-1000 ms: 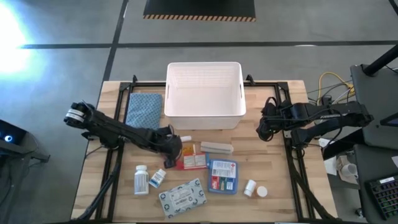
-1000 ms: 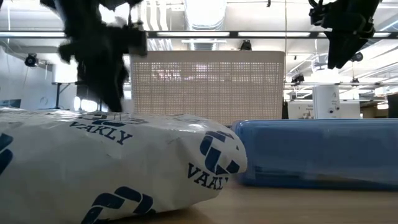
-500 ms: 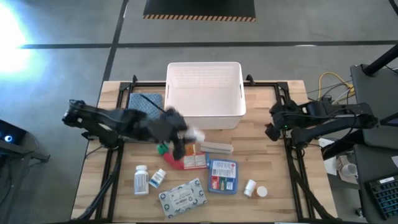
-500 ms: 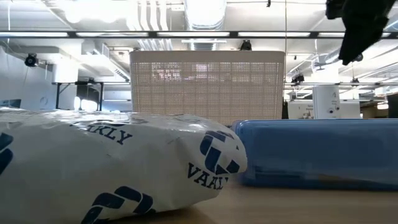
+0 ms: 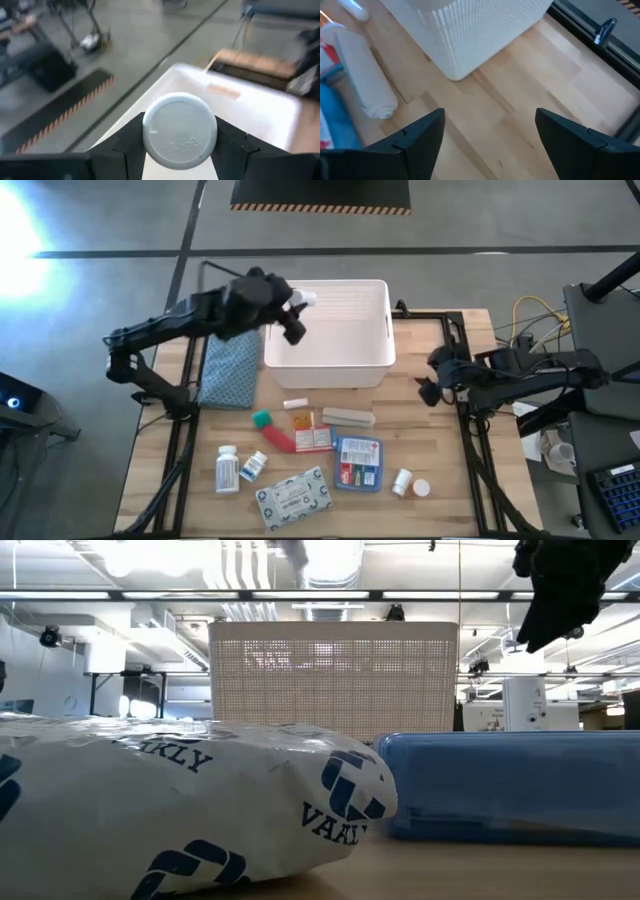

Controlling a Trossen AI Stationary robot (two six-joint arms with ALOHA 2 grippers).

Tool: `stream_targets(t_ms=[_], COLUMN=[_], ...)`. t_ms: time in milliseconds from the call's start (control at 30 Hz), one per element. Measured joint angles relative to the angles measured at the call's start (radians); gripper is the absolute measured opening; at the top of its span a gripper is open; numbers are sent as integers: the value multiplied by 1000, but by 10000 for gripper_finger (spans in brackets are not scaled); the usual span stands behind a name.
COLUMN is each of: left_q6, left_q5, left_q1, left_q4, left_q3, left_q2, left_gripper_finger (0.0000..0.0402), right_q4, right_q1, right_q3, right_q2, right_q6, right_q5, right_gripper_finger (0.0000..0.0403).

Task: Pick & place medical supplies in basket/bin
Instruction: Put the white medicine bottle into the white bin, then put the orange medicine bottle into the white bin

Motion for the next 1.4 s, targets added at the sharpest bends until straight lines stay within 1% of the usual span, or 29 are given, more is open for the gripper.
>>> stream_targets(t_ms=[100,200,267,333,433,500,567,600,700,767,833,900,1033,1133,1267,1333,1400], left_q6=[17,30,30,39,111,190,218,211,131,108,104,93,43,28,-88,-150,-207], left_q5=[18,44,80,93,97,98,96,98,109,112,108,104,101,100,102,101,101], left_q1=[41,61,73,75,72,70,61,53,25,11,4,4,4,-4,-38,-66,-98], left_q4=[16,50,59,60,58,52,26,12,-43,-80,-114,-123,-125,-158,-155,-148,-134], left_q3=[-103,-191,-232,-267,-296,-292,-247,-211,-104,-49,-18,-8,-35,-85,-172,-207,-242], left_q2=[0,0,0,0,0,-11,-28,-37,-66,-75,-85,-100,-129,-145,-180,-195,-203], left_gripper_finger=[179,209,230,246,264,269,271,271,272,272,272,272,272,272,272,272,272], right_q4=[1,2,-1,-17,-50,-91,-123,-141,-174,-173,-174,-182,-179,-158,-118,-104,-101], right_q1=[0,0,3,5,5,4,5,6,21,52,106,185,402,571,760,829,877], right_q3=[28,59,77,94,111,120,126,129,134,134,134,135,135,135,134,135,141], right_q2=[26,49,65,83,114,136,158,171,195,196,191,181,181,212,287,331,375], right_q6=[38,58,0,-70,-179,-218,-210,-181,-28,11,52,102,239,302,282,255,268], right_q5=[-1,-6,-43,-97,-151,-209,-270,-300,-371,-414,-440,-450,-451,-449,-450,-451,-450], right_gripper_finger=[304,310,314,319,326,328,328,327,327,327,326,327,326,326,325,325,325])
